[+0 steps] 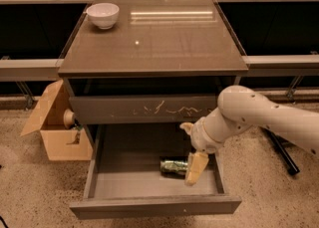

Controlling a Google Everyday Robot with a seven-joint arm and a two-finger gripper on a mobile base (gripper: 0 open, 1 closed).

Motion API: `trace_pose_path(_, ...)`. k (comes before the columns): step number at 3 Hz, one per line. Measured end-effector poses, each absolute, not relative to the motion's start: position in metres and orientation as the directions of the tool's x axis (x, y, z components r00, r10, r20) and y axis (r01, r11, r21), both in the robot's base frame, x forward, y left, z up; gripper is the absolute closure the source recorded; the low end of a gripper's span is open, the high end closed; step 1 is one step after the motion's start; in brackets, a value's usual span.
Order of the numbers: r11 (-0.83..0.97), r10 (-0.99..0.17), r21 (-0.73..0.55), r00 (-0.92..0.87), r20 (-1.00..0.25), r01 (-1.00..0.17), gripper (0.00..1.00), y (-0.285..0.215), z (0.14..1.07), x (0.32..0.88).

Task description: Pick green can from middle drawer and place on counter

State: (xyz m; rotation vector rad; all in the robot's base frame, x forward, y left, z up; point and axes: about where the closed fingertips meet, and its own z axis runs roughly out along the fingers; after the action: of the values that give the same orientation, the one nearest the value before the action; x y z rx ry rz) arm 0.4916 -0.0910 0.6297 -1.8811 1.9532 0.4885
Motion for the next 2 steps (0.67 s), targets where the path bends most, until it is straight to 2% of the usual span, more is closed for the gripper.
trace_pose_path(2,0.06,-0.834,0.041,-0.073,-0.547,-0.997,0.0,-0.081,0.549,0.5)
